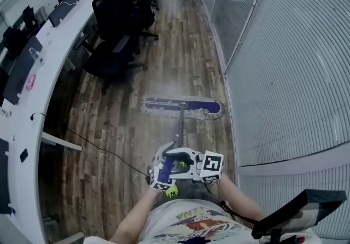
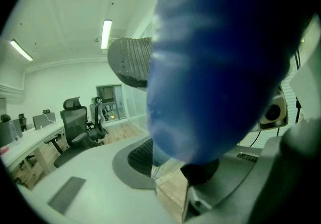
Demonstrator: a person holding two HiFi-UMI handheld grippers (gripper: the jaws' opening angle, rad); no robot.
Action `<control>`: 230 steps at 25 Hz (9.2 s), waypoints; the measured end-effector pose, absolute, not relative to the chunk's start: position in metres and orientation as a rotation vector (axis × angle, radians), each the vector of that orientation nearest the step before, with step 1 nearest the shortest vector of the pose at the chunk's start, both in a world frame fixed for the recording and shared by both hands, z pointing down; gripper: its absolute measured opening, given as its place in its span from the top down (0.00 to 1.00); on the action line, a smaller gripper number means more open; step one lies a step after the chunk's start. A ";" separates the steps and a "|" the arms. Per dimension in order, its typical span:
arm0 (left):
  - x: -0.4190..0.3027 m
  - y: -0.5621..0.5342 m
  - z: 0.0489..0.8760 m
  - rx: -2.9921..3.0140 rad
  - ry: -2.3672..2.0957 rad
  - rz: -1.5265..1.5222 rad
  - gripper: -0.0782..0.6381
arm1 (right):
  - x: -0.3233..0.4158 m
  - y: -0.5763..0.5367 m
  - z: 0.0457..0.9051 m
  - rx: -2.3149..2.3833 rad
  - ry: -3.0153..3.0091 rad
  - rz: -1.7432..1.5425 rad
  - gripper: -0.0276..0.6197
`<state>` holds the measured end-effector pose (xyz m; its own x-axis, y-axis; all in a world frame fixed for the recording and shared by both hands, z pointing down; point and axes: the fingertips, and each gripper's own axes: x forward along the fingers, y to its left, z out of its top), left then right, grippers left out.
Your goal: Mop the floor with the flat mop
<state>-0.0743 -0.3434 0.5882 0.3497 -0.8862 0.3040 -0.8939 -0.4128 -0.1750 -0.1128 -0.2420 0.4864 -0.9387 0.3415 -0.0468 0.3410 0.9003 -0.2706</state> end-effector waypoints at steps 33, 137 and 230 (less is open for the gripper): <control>0.101 -0.011 0.583 2.439 -1.812 0.669 0.78 | 0.095 0.101 0.489 -0.770 -3.064 0.473 0.53; 0.138 -0.107 0.584 2.740 -1.568 0.871 0.73 | 0.117 -0.055 0.508 0.198 -3.029 0.020 0.65; -0.043 -0.300 0.604 2.814 -1.311 0.980 0.72 | -0.076 -0.250 0.535 0.405 -2.947 0.085 0.62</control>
